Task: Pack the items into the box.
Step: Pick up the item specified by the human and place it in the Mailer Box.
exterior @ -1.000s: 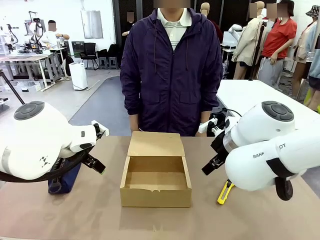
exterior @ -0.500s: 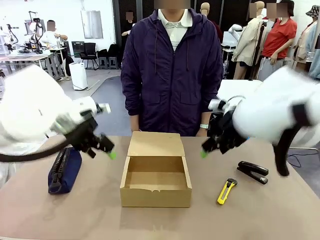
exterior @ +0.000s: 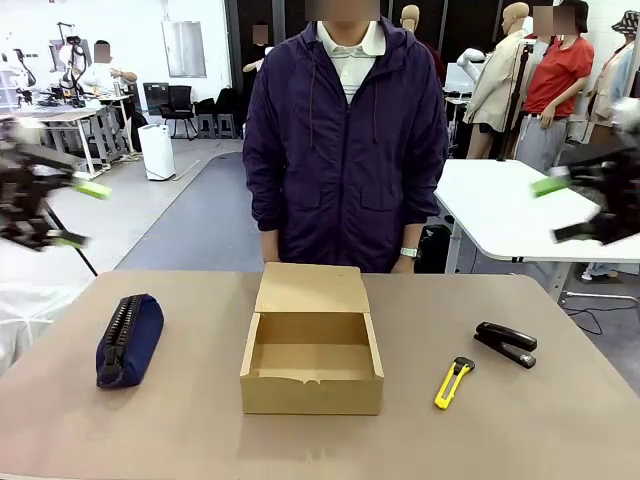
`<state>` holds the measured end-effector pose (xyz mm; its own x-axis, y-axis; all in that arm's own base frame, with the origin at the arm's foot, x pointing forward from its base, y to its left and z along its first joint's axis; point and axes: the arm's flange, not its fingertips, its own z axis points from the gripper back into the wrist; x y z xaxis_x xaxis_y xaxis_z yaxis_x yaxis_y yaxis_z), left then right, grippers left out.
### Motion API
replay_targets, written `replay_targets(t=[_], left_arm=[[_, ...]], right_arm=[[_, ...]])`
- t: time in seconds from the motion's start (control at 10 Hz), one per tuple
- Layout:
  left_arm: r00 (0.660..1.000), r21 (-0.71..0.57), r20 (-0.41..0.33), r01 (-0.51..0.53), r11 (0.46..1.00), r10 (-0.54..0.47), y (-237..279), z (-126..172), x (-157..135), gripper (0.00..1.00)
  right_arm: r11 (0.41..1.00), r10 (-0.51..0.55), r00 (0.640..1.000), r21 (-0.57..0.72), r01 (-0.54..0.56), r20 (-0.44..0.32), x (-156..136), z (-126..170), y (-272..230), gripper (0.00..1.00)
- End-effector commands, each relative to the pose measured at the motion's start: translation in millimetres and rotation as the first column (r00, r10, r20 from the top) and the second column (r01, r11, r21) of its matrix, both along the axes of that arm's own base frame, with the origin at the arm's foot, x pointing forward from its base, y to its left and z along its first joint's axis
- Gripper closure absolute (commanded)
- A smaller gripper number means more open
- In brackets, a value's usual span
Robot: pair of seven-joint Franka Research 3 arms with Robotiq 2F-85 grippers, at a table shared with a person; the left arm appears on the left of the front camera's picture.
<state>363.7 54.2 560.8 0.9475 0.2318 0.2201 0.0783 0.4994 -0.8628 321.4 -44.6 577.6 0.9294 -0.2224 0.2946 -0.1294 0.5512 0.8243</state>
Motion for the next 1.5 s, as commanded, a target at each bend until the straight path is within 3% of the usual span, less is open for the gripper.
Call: replay_targets(t=[0.0,0.2,0.3,0.4,0.5,1.4], left_arm=[[0.964,-0.259,0.067,-0.232,0.937,0.258,71,-41,-44,0.00],[0.909,-0.406,0.058,-0.357,0.841,0.414,122,-79,-84,0.00],[0.874,-0.424,0.013,-0.435,0.794,0.486,138,-97,-92,0.00],[0.925,-0.332,0.004,-0.358,0.873,0.380,130,-60,-80,0.00],[0.925,-0.332,0.004,-0.358,0.873,0.380,130,-60,-80,0.00],[0.925,-0.332,0.004,-0.358,0.873,0.380,130,-60,-80,0.00]], right_arm=[[0.952,-0.262,0.963,0.148,0.267,-0.057,-25,-54,-63,0.00],[0.866,-0.398,0.911,0.285,0.411,-0.105,-60,-95,-113,0.00],[0.832,-0.467,0.875,0.272,0.483,-0.126,-74,-108,-122,0.00],[0.798,-0.599,0.799,0.039,0.601,-0.051,-82,-116,-114,0.00],[0.854,-0.433,0.886,0.239,0.462,-0.164,-57,-83,-152,0.00],[0.854,-0.433,0.886,0.239,0.462,-0.164,-57,-83,-152,0.00]])
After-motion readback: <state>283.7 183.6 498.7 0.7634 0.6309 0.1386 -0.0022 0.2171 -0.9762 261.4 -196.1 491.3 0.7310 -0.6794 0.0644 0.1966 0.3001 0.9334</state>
